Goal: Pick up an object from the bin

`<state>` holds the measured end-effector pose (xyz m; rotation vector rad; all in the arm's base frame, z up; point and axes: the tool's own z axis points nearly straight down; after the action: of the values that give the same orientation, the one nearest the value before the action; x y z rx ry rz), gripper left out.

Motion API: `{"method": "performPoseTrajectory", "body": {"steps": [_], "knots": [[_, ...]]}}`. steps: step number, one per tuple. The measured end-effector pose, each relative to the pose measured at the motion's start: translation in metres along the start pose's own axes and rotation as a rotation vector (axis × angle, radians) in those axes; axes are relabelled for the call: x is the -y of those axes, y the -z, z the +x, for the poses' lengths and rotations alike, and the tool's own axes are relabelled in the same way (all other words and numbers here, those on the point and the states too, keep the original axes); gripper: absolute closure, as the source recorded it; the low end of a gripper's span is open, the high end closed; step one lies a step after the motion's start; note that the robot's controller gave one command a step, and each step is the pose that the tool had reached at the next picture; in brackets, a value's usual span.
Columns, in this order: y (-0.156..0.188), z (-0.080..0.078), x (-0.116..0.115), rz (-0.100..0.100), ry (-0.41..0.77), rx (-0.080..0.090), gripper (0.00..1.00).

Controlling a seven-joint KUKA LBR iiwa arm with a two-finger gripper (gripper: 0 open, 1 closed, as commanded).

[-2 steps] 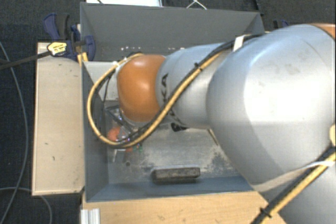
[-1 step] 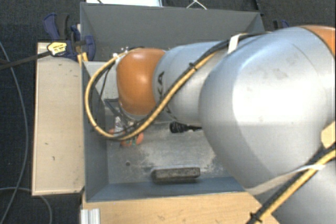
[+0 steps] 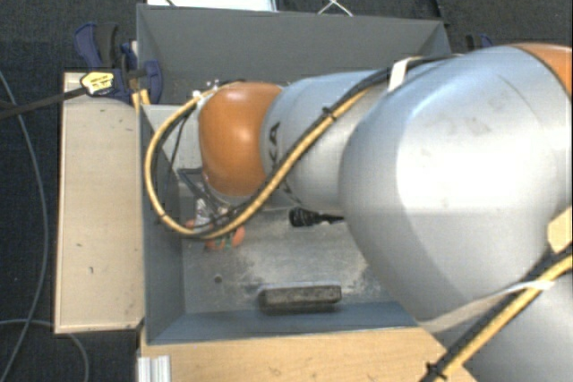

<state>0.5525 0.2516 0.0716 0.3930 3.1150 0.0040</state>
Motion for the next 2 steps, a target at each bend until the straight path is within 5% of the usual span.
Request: {"method": "performPoseTrajectory", "body": {"steps": [2], "knots": [[0.0081,-0.0006,-0.0001,-0.003,-0.003,0.004,1.0]]}}
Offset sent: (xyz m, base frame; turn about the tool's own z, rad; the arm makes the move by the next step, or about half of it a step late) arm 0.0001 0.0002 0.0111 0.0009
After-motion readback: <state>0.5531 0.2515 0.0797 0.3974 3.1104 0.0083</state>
